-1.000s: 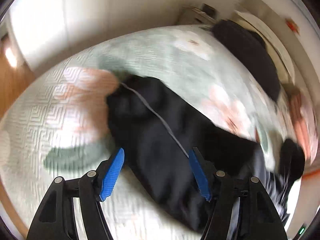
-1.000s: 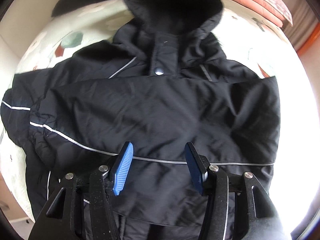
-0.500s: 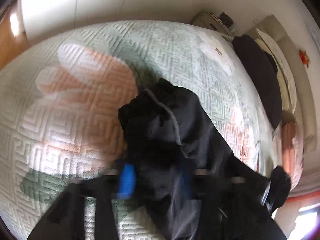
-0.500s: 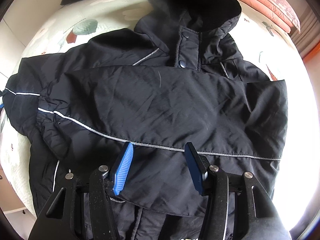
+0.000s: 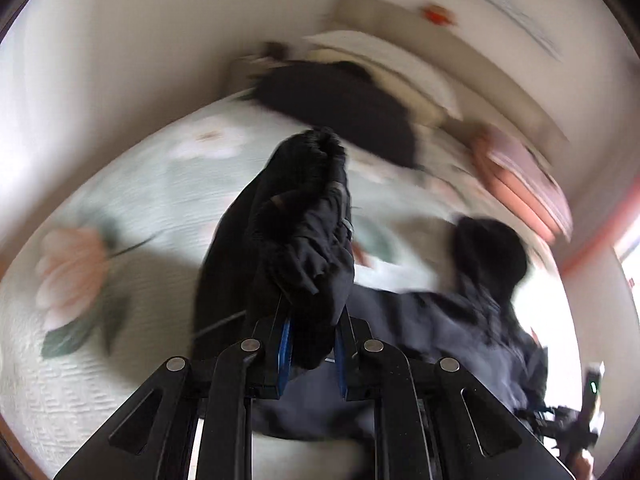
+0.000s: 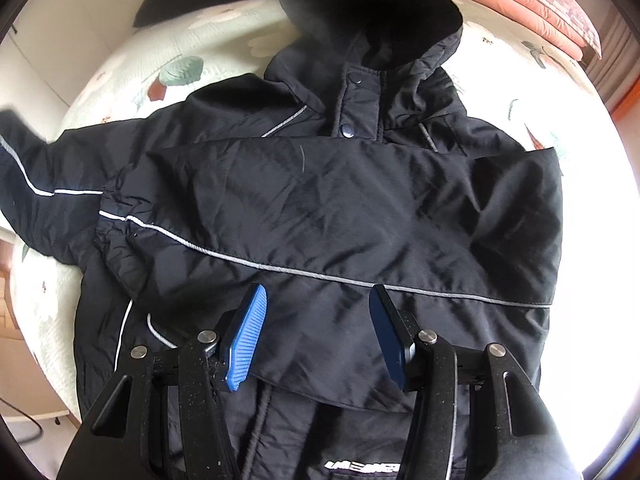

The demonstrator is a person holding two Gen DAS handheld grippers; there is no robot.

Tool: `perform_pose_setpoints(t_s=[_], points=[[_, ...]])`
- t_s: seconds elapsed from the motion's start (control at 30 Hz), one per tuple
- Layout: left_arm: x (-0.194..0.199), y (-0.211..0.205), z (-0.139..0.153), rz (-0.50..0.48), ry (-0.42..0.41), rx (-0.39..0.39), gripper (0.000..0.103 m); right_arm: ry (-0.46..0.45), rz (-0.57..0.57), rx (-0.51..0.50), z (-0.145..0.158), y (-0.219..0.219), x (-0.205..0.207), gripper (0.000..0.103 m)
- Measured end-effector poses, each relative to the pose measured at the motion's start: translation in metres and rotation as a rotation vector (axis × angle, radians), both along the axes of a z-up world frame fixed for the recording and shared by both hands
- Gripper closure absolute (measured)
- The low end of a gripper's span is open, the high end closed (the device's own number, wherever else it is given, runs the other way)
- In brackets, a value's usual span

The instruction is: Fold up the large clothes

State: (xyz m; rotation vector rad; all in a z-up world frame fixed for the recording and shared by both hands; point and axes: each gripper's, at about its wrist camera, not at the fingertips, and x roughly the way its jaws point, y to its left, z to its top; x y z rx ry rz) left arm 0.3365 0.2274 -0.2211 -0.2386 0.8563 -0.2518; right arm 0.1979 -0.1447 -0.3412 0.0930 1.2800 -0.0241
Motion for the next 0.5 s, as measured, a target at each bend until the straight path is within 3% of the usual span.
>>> perform_pose_setpoints(t_s=[0.27,0.37,0.5], points=[[-0.048,-0.18,0.029,-0.353,-0.072,-0.007,0.085,-0.041,-0.009,-0.065,0.025,-0.048,-0.035,0.047],[-0.059,-0.241,0.015,-0.473,-0.033,-0.038,0.085,-0.039,-0.037,-0.062,0.025,-0.071,-0.047,0.047],[-0.075,-0.31,-0.027,-0.577,0.044,-0.002,0.085,-0.04,-0.074,-0.051,0.023,-0.097,-0.063,0.047]])
